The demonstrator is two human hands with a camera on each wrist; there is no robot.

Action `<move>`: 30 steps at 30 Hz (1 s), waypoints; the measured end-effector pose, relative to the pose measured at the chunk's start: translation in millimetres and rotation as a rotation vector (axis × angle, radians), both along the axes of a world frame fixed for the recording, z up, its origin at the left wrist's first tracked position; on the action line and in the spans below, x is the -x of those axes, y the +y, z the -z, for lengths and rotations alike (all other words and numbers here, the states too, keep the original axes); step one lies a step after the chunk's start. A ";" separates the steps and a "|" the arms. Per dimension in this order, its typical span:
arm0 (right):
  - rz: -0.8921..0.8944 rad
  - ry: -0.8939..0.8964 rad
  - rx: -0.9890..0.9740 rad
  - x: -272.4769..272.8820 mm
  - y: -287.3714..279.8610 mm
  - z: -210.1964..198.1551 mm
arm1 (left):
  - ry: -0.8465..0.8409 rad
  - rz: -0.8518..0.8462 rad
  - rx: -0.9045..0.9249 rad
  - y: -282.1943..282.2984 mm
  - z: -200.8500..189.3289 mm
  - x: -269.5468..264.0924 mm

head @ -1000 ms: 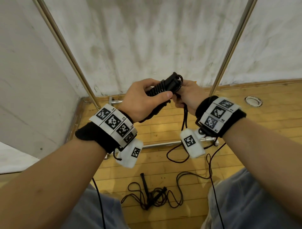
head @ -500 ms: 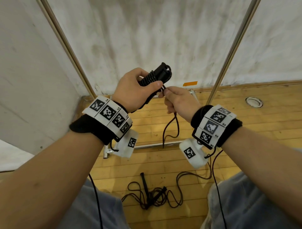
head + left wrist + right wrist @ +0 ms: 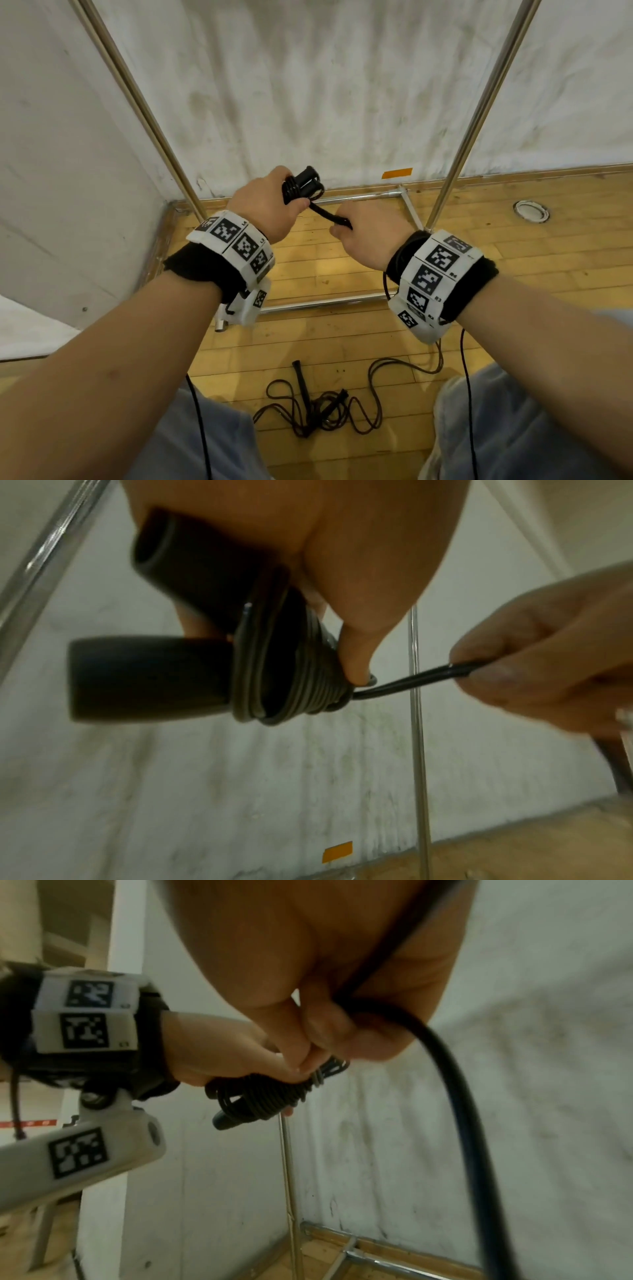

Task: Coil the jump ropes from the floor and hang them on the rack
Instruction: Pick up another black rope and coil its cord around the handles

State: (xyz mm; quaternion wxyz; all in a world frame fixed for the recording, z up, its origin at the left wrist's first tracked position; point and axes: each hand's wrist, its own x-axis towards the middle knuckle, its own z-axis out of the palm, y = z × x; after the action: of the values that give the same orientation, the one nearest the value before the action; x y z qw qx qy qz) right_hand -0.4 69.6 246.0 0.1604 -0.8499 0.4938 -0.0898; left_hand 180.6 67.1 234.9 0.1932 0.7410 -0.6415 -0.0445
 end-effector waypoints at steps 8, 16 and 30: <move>-0.137 0.070 0.117 8.0 -2.8 -9.4 | -0.099 0.194 -0.287 5.5 11.3 19.5; -0.153 -0.036 0.180 19.9 -14.9 -13.6 | 0.173 0.419 -0.260 21.5 5.3 37.2; 0.110 -0.733 -0.306 33.0 -34.2 -17.3 | 0.309 0.466 -0.004 37.7 -16.6 43.5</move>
State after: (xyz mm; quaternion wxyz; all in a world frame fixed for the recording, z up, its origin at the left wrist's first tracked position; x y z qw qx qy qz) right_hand -33.4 35.3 263.2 0.4456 -0.7003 0.4562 -0.3208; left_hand 137.1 104.8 251.5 0.2719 0.5584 -0.7575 -0.2012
